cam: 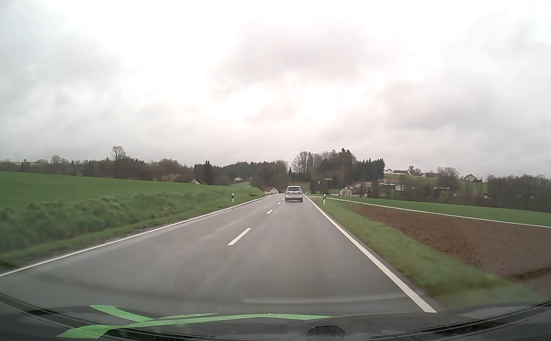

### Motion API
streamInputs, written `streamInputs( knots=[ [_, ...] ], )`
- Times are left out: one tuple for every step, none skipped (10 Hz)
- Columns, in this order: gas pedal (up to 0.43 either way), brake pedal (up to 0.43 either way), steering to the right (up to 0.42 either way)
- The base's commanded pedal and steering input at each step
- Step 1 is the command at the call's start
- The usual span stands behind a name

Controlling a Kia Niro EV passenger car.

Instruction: Follow the waypoints while adhering to traffic rules and regulations

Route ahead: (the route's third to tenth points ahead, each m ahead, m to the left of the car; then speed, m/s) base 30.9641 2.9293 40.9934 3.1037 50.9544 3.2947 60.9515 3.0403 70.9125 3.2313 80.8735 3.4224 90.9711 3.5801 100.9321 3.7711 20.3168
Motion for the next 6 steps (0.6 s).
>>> streamInputs(
  knots=[
    [0.0, 0.061, -0.001],
    [0.0, 0.073, -0.001],
    [0.0, 0.085, -0.001],
    [0.0, 0.085, -0.001],
    [0.0, 0.085, -0.001],
    [0.0, 0.098, -0.001]
  ],
)
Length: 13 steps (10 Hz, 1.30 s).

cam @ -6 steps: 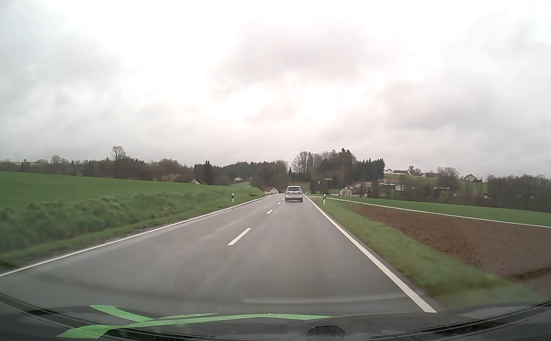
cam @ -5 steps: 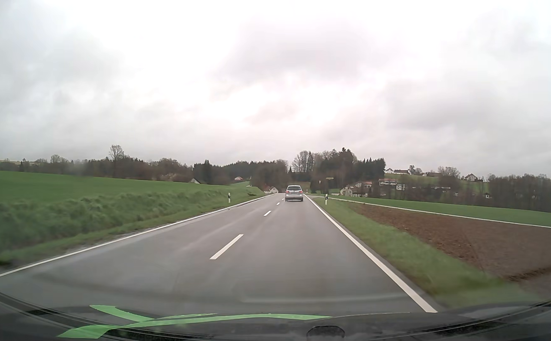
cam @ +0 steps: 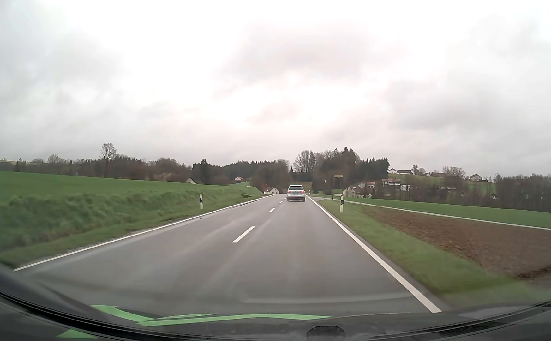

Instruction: Follow the waypoints while adhering to traffic rules and regulations

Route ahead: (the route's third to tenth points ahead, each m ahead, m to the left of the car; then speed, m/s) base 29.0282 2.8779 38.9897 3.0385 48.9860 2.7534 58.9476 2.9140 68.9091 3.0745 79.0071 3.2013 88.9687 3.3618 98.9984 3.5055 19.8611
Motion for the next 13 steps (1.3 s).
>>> streamInputs(
  knots=[
    [0.0, 0.098, -0.001],
    [0.0, 0.104, -0.001],
    [0.0, 0.104, -0.001],
    [0.0, 0.104, -0.001],
    [0.0, 0.11, -0.001],
    [0.0, 0.104, 0.0],
    [0.0, 0.104, 0.001],
    [0.0, 0.104, 0.005],
    [0.0, 0.104, 0.005],
    [0.0, 0.104, 0.004],
    [0.0, 0.104, 0.004],
    [0.0, 0.11, 0.003],
    [0.0, 0.11, 0.003]
  ],
)
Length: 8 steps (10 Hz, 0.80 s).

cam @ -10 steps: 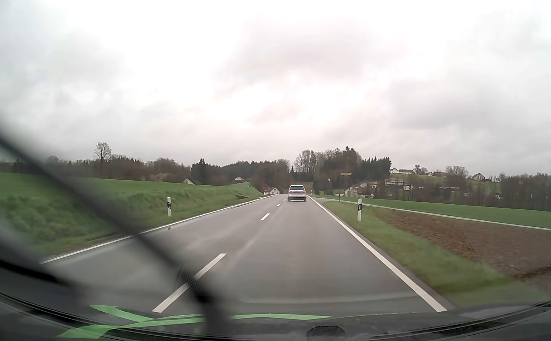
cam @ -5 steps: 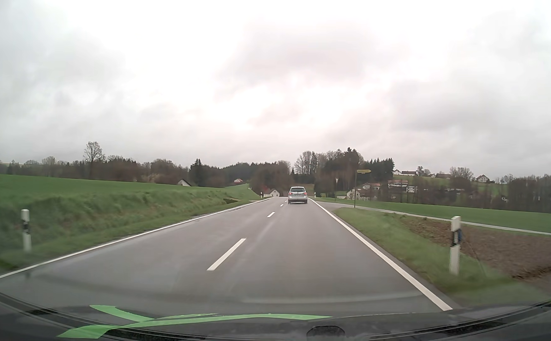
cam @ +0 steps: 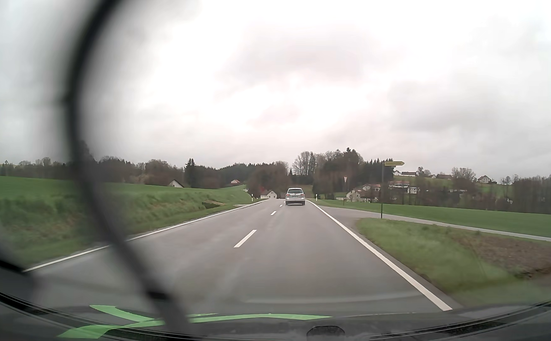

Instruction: Follow the waypoints while adhering to traffic rules and regulations

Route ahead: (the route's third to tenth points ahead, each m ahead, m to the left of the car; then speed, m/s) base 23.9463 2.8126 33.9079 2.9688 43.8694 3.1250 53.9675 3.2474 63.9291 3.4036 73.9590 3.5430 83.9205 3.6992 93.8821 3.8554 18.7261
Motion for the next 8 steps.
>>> streamInputs(
  knots=[
    [0.0, 0.11, 0.003],
    [0.0, 0.11, 0.003],
    [0.0, 0.11, 0.003],
    [0.0, 0.11, 0.003],
    [0.0, 0.098, 0.003],
    [0.0, 0.091, 0.003],
    [0.0, 0.079, 0.003],
    [0.0, 0.067, 0.003]
  ],
)
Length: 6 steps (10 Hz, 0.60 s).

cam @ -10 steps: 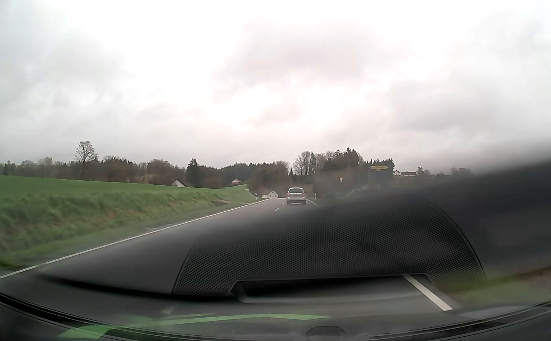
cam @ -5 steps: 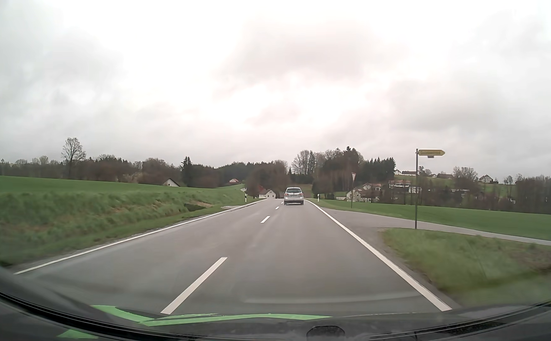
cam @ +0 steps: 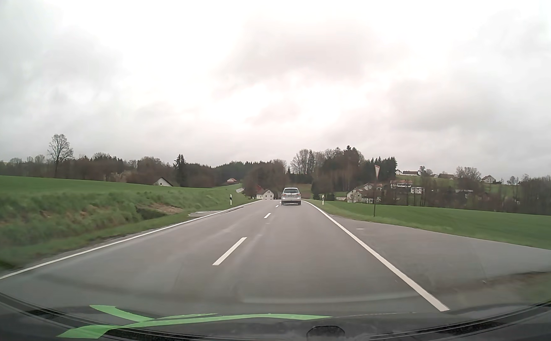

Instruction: Follow the waypoints while adhering to traffic rules and regulations

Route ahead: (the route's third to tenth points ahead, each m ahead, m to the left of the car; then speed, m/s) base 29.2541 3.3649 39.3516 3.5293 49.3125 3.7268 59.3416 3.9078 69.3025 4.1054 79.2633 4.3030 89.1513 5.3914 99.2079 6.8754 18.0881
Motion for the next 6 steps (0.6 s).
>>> streamInputs(
  knots=[
    [0.0, 0.037, 0.001],
    [0.0, 0.012, 0.0],
    [0.0, 0.012, 0.0],
    [0.0, 0.006, 0.0],
    [0.0, 0.0, 0.0],
    [0.0, 0.0, 0.0]
  ],
)
